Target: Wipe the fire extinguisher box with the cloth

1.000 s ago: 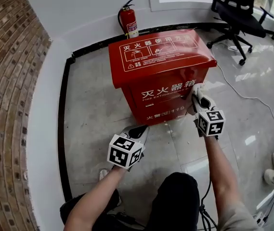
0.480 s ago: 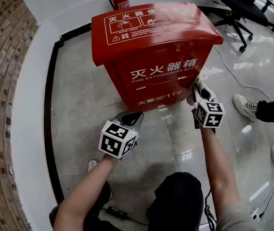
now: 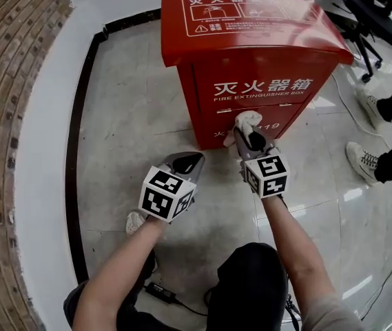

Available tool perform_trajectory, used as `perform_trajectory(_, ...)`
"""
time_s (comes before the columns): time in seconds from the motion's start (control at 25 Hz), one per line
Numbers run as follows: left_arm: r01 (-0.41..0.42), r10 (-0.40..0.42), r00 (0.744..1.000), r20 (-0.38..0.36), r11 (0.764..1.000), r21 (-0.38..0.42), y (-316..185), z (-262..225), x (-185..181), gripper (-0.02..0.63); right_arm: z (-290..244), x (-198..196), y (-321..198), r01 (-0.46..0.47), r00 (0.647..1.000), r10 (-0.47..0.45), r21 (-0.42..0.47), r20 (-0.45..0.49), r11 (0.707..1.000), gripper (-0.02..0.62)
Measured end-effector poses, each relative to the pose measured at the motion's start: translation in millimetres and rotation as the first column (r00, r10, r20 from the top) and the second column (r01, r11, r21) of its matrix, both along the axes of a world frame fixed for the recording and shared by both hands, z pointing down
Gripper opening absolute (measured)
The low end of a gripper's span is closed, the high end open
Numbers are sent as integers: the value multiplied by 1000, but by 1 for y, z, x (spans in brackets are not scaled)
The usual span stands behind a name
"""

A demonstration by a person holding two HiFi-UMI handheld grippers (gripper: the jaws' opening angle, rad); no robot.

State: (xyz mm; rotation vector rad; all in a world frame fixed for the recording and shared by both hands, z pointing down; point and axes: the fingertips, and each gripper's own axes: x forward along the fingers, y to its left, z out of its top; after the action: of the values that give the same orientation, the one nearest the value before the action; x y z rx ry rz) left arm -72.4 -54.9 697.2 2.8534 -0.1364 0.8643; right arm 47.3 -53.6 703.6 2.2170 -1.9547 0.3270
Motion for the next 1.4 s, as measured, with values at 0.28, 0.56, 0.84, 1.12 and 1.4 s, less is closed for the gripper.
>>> perform_trajectory(0.28,96,-96,995,27,995,-3,-14,14,-47,0,34,-88,-48,240,971,-240,-45,8,970,78)
perform_trajectory(0.56,148,-146,987,65,989,-21,-17,40,-80,0,96,-132,-66,376,925,-381,-149,-7,915,78)
perform_trajectory(0.84,126,-122,989,86,991,-42,-11,65,-72,0,143,-103,-49,333,915,-376,-248,-149,910,78)
perform_trajectory(1.12,25,-18,995,99,998,-61,20,77,-37,1,155,-1,11,140,971,-186,-274,-148,951,78)
perform_trajectory(1.4,-54,58,995,80,997,-48,40,65,1,2,149,120,78,-132,989,108,-289,-96,948,78)
